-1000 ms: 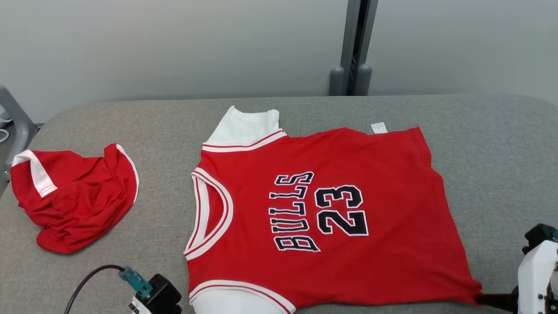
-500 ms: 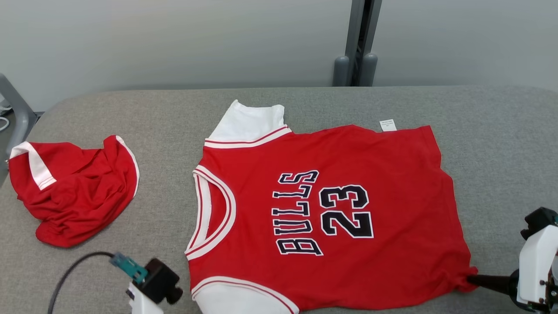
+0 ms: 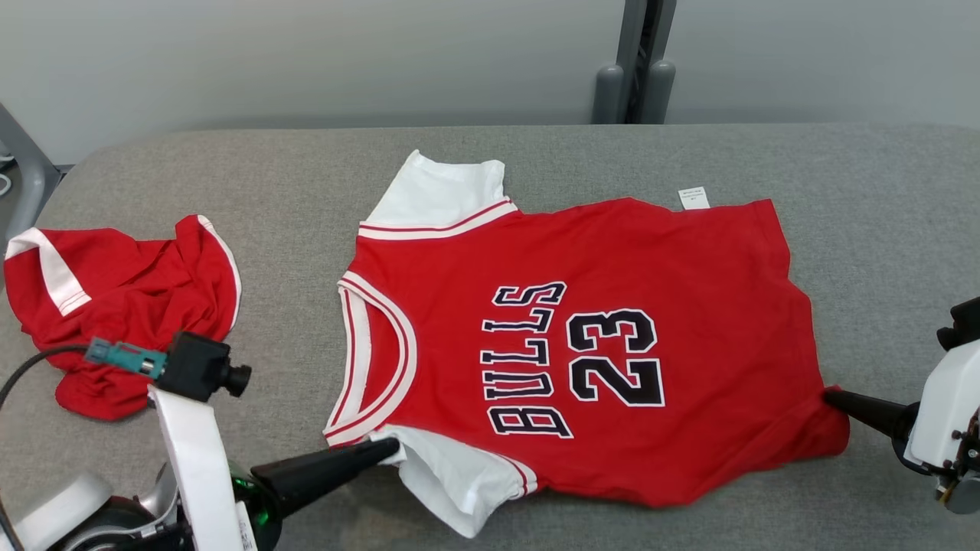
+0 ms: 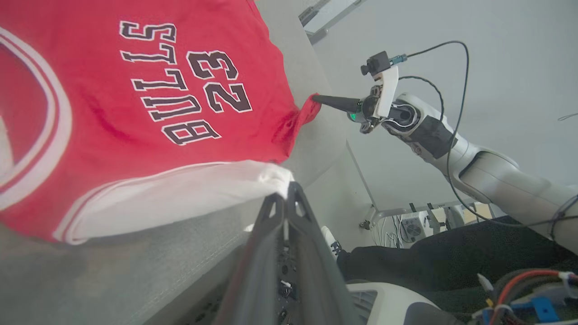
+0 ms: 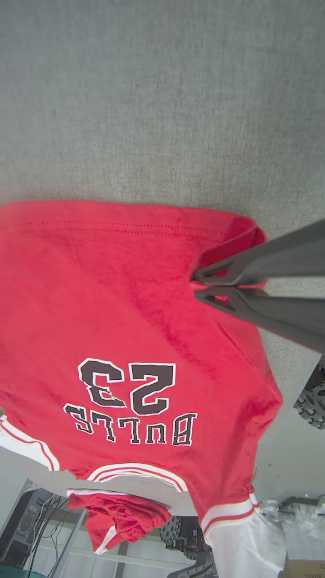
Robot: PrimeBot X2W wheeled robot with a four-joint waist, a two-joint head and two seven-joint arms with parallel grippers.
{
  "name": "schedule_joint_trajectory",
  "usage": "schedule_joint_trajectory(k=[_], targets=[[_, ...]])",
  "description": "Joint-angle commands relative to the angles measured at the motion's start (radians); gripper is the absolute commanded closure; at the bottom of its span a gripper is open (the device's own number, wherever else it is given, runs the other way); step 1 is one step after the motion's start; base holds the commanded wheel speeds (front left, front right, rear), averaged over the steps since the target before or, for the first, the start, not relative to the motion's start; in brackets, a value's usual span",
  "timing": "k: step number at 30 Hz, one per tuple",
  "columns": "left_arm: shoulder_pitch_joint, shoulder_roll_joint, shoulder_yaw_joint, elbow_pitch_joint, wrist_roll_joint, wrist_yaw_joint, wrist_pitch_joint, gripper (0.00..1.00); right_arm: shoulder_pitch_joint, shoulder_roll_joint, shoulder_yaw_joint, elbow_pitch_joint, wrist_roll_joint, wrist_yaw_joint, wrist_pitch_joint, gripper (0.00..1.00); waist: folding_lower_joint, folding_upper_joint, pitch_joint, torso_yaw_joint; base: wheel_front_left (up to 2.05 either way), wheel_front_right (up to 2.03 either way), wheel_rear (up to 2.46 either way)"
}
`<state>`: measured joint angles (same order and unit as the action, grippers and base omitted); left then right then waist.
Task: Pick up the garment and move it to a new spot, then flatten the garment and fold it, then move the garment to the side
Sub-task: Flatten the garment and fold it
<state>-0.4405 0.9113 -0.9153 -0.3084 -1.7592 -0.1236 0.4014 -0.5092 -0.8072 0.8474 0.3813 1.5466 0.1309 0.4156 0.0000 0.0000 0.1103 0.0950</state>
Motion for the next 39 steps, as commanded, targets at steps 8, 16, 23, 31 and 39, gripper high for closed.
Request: schedule_joint_trajectory(k=[8,16,23,31,39], targets=[[-0.038,-0.039,0.024,0.111,0.061,0.019,-0.065,1.0,-0.042,0.028,-0.022,0.043,-0.056,0.0,-0.09,1.0,0.0,0.0,0.03,-0.001,0.0,0.0,0.0],[-0.072,-0.097,0.03,0.238,0.119,0.072,-0.117,1.0,-0.071,0.056,-0.031,0.086,-0.096,0.0,-0.153,1.0,0.0,0.0,0.06,-0.004,0.0,0.0,0.0],[-0.112,-0.149,0.034,0.34,0.182,0.13,-0.174,1.0,-0.086,0.073,-0.033,0.103,-0.109,0.0,-0.186,1.0,0.0,0.0,0.083,-0.008,0.0,0.0,0.0],[-0.169,-0.207,0.016,0.424,0.234,0.146,-0.178,1.0,-0.109,0.09,-0.026,0.098,-0.129,0.0,-0.222,1.0,0.0,0.0,0.109,-0.008,0.0,0.0,0.0],[-0.243,-0.262,0.0,0.533,0.282,0.15,-0.17,1.0,-0.142,0.098,-0.009,0.091,-0.152,0.0,-0.235,1.0,0.0,0.0,0.137,-0.009,0.0,0.0,0.0]])
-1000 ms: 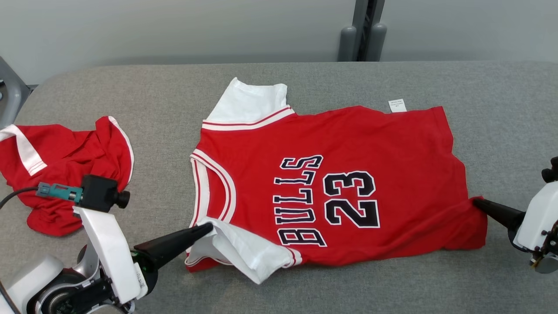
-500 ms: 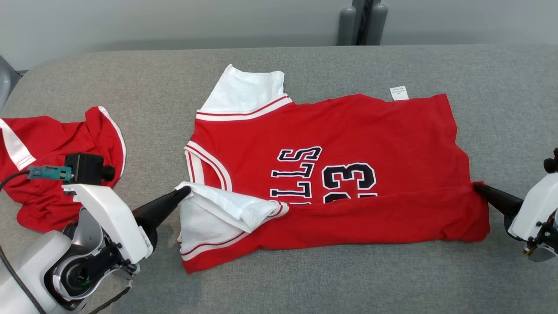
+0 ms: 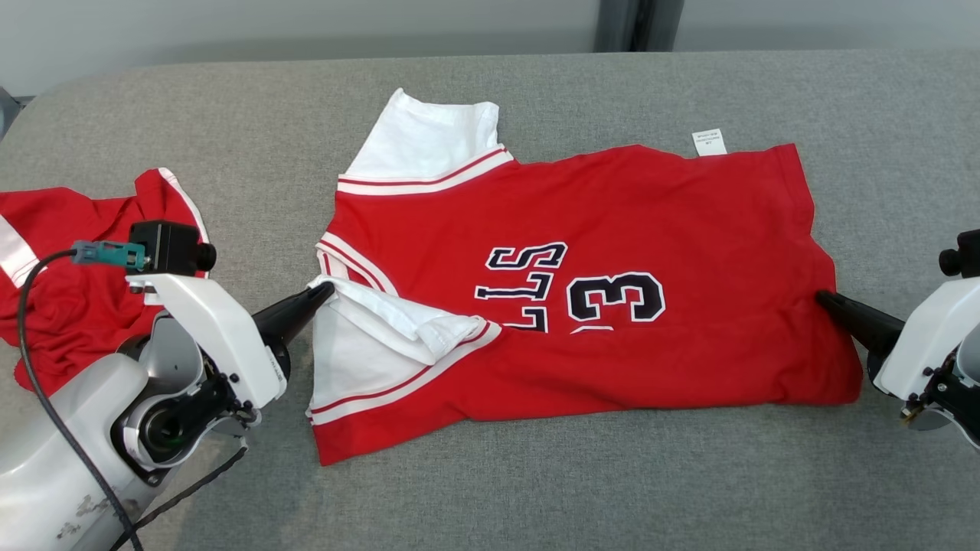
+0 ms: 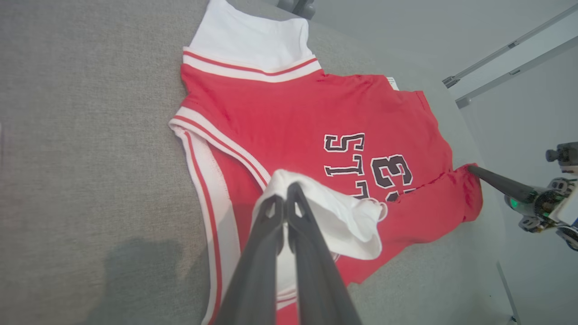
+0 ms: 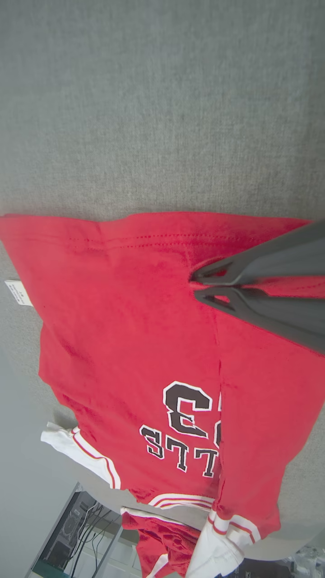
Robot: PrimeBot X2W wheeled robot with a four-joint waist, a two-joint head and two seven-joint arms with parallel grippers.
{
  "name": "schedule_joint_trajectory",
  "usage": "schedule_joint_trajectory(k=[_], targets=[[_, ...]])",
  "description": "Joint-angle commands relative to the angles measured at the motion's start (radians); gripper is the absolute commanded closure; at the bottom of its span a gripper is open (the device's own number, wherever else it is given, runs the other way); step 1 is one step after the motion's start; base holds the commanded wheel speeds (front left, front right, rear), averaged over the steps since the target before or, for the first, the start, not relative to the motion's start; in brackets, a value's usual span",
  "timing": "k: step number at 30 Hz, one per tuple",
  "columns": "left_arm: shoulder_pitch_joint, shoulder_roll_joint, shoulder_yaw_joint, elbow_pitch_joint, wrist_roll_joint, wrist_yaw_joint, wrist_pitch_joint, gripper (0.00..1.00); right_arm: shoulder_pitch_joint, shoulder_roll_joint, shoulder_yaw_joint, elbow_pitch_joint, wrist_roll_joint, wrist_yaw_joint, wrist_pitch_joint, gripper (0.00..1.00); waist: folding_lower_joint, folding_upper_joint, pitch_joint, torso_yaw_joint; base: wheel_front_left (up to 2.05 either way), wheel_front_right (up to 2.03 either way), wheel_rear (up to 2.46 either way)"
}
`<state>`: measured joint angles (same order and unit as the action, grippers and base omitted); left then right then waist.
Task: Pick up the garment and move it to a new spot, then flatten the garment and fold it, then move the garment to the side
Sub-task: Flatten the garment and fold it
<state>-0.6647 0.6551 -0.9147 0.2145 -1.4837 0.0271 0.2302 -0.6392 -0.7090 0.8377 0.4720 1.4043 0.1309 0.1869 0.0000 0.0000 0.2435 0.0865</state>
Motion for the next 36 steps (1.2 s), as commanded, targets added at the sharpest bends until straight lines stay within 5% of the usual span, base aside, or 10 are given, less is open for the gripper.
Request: schedule_joint_trajectory(k=[1,4,5,6,7,14,22,27,36], targets=[[-0.026,-0.011,-0.002,0.027,0.014,0.0,0.001,1.0,-0.014,0.0,0.004,0.002,-0.012,0.0,-0.009,1.0,0.0,0.0,0.007,-0.002,0.0,0.0,0.0],[-0.042,-0.024,-0.011,0.06,0.028,0.004,0.006,1.0,-0.019,0.004,0.014,0.007,-0.014,0.0,-0.006,1.0,0.0,0.0,0.012,-0.004,0.0,0.0,0.0],[-0.048,-0.03,-0.016,0.077,0.037,0.005,0.005,0.64,-0.015,0.01,0.014,0.023,0.004,0.0,0.007,1.0,0.0,0.0,0.013,-0.005,0.0,0.0,0.0],[-0.052,-0.035,-0.02,0.093,0.042,0.01,0.003,0.0,-0.016,0.013,0.009,0.042,0.006,0.0,0.006,0.85,0.0,0.0,0.014,-0.007,0.0,0.0,0.0],[-0.058,-0.04,-0.024,0.109,0.052,0.009,0.0,0.0,-0.026,0.02,0.008,0.049,0.001,0.0,-0.001,0.0,0.0,0.0,0.016,-0.008,0.0,0.0,0.0],[-0.077,-0.069,-0.013,0.188,0.087,0.012,-0.065,0.0,-0.041,0.059,-0.009,0.105,-0.016,0.0,-0.086,0.0,0.0,0.0,0.012,-0.01,0.0,0.0,0.0],[-0.028,-0.102,0.066,0.169,0.158,0.073,-0.362,0.0,0.001,0.08,-0.053,0.09,-0.096,0.0,-0.374,0.0,0.0,0.0,-0.033,-0.005,0.0,0.0,0.0],[0.047,-0.132,0.132,0.116,0.241,0.115,-0.489,0.0,0.038,0.11,-0.092,0.108,-0.24,0.0,-0.449,0.0,0.0,0.0,-0.065,-0.011,0.0,0.0,0.0],[0.29,-0.286,0.346,0.044,0.55,0.193,-0.495,0.0,0.231,0.282,-0.454,-0.004,-0.631,0.0,-0.454,0.0,0.0,0.0,-0.1,-0.006,0.0,0.0,0.0]])
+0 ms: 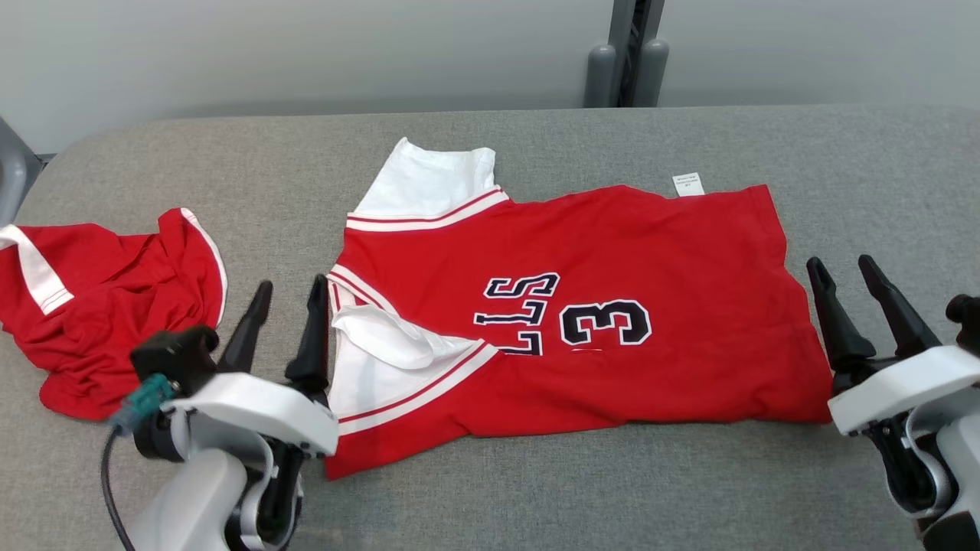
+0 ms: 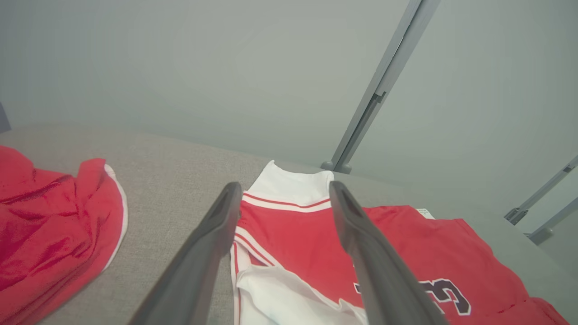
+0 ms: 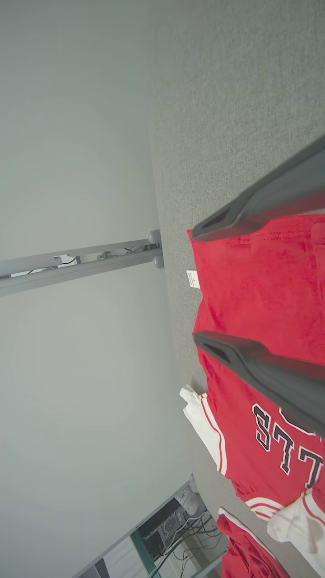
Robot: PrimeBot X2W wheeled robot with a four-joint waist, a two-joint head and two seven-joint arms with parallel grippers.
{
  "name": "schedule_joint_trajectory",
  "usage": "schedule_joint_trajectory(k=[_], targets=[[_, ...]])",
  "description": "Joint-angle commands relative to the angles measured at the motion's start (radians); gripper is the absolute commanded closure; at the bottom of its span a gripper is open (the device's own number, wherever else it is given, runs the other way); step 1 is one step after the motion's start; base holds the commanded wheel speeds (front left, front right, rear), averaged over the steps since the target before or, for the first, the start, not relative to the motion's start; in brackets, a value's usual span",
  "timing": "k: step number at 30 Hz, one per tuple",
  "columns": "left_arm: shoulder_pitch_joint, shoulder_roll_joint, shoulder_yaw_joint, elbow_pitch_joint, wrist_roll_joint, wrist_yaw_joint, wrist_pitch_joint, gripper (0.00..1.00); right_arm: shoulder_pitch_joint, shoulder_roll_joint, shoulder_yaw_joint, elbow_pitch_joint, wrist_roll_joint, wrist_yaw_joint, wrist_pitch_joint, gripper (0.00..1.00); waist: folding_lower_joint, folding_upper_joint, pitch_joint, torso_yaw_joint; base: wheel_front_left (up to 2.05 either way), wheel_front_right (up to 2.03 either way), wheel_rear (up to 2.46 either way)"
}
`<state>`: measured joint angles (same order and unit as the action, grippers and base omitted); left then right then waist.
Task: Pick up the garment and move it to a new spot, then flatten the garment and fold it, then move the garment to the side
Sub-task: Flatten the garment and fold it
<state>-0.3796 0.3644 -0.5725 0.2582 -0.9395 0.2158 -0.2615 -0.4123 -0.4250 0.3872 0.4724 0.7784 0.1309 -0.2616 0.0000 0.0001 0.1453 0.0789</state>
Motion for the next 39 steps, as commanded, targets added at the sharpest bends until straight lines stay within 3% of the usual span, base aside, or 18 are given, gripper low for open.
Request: schedule_joint_trajectory(k=[1,5,10,24,30,31,32,33,39], targets=[[0.031,-0.013,0.01,0.008,0.032,0.005,-0.004,0.0,0.031,0.018,-0.038,-0.018,-0.036,0.0,-0.005,0.0,0.0,-0.0001,-0.005,0.003,0.0,0.0,0.0],[0.131,-0.092,0.027,0.063,0.115,-0.007,-0.004,0.0,0.14,0.108,-0.169,-0.082,-0.138,0.0,-0.006,0.0,0.0,-0.0001,-0.016,0.014,0.0,0.0,0.0],[0.181,-0.143,0.009,0.176,0.131,-0.006,-0.004,0.0,0.187,0.147,-0.211,-0.104,-0.198,0.0,-0.006,0.0,0.0,-0.0001,-0.025,0.015,0.0,0.0,0.0],[0.144,-0.201,0.028,0.4,0.064,-0.002,0.048,0.0,0.211,0.177,-0.239,-0.138,-0.189,0.0,0.012,0.0,0.0,-0.0001,-0.045,-0.009,0.0,0.0,0.0],[0.133,-0.217,0.007,0.443,0.048,-0.054,0.078,0.0,0.222,0.173,-0.24,-0.146,-0.189,0.0,0.012,0.0,0.0,-0.0001,-0.048,-0.013,0.0,0.0,0.0],[0.13,-0.22,-0.002,0.45,0.05,-0.066,0.088,0.14,0.223,0.173,-0.242,-0.145,-0.191,0.0,0.012,0.0,0.0,-0.0001,-0.048,-0.013,0.0,0.0,0.0],[0.128,-0.221,-0.009,0.455,0.052,-0.078,0.092,0.85,0.226,0.173,-0.244,-0.141,-0.193,0.0,0.012,0.0,0.0,-0.0001,-0.048,-0.013,0.0,0.0,0.0],[0.123,-0.22,-0.015,0.458,0.059,-0.085,0.09,1.0,0.23,0.173,-0.248,-0.135,-0.196,0.0,0.014,0.0,0.0,-0.0001,-0.049,-0.013,0.0,0.0,0.0],[0.085,-0.195,0.002,0.44,0.095,-0.079,0.027,1.0,0.238,0.195,-0.295,-0.076,-0.217,0.0,0.045,0.0,0.0,-0.0001,-0.048,-0.008,0.0,0.0,0.0]])
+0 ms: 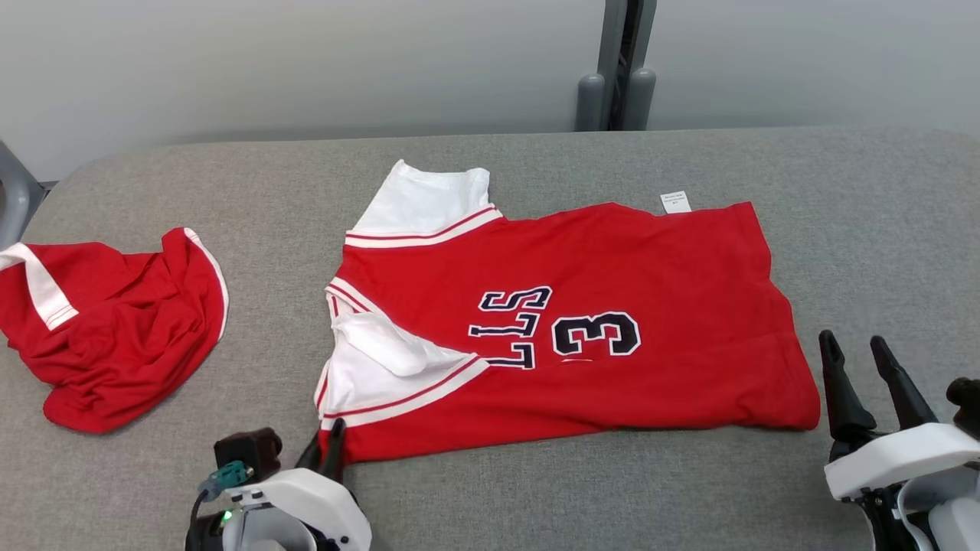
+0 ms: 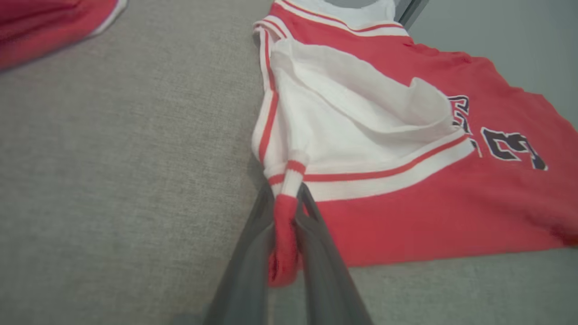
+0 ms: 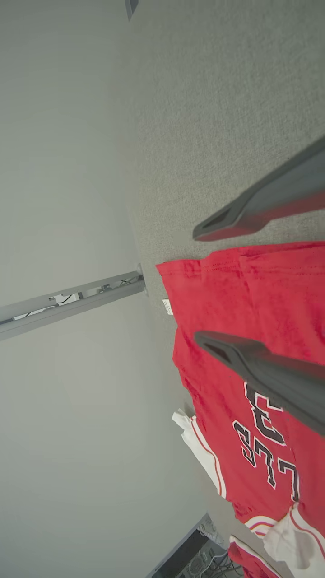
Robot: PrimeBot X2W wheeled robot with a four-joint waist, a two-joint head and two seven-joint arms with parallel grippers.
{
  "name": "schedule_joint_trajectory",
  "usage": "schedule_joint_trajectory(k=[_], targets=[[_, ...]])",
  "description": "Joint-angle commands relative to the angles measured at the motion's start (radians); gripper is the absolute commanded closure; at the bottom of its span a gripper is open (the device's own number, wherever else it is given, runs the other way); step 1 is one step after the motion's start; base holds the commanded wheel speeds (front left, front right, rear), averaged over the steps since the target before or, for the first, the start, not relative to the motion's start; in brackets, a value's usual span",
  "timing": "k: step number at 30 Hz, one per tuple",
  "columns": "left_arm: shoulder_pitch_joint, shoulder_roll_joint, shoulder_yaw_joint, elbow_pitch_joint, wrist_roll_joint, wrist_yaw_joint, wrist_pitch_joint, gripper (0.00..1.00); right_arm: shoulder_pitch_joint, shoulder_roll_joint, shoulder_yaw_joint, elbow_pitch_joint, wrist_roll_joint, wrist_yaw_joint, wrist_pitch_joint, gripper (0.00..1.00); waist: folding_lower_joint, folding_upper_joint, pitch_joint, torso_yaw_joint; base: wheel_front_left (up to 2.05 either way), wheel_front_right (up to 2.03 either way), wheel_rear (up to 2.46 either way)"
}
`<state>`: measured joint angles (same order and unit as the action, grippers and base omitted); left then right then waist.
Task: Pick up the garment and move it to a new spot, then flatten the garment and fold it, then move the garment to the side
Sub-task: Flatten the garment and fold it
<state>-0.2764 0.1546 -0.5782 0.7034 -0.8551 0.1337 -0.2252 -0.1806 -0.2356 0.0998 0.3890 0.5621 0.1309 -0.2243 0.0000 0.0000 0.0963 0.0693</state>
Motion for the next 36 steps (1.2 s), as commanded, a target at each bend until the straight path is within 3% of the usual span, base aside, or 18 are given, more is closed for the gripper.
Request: schedule_joint_trajectory(k=[1,5,11,28,29,30,31,36], targets=[[-0.021,0.019,0.015,-0.01,0.017,0.01,-0.017,1.0,0.007,0.013,-0.017,0.017,0.005,0.0,0.013,0.0,0.0,0.0,0.002,0.003,0.0,0.0,0.0],[-0.023,0.04,0.038,-0.043,0.046,0.029,-0.034,1.0,0.015,0.049,-0.055,0.067,0.04,0.0,0.041,0.0,0.0,0.0,0.004,0.01,0.0,0.0,0.0],[-0.007,0.047,0.02,-0.084,0.066,0.003,-0.036,1.0,0.009,0.108,-0.103,0.14,0.141,0.0,0.096,0.0,0.0,0.0,0.011,0.024,0.0,0.0,0.0],[-0.015,0.053,-0.002,-0.112,0.072,0.009,-0.016,1.0,-0.026,0.157,-0.066,0.278,0.302,0.0,0.141,0.0,0.0,0.0,0.027,0.036,0.0,0.0,0.0],[-0.014,0.054,-0.002,-0.113,0.071,0.01,-0.015,1.0,-0.028,0.159,-0.055,0.276,0.312,0.0,0.146,0.51,0.0,0.0,0.026,0.036,0.0,0.0,0.0],[-0.013,0.055,-0.003,-0.113,0.071,0.01,-0.014,1.0,-0.028,0.16,-0.045,0.272,0.32,0.0,0.148,0.64,0.0,0.0,0.025,0.035,0.0,0.0,0.0],[-0.012,0.057,-0.004,-0.113,0.071,0.011,-0.013,1.0,-0.029,0.157,-0.035,0.267,0.327,0.0,0.144,1.0,0.0,0.0,0.024,0.035,0.0,0.0,0.0],[-0.006,0.062,-0.013,-0.113,0.072,0.011,-0.002,1.0,-0.037,0.121,-0.024,0.259,0.352,0.0,0.107,1.0,0.0,0.0,0.017,0.032,0.0,0.0,0.0]])
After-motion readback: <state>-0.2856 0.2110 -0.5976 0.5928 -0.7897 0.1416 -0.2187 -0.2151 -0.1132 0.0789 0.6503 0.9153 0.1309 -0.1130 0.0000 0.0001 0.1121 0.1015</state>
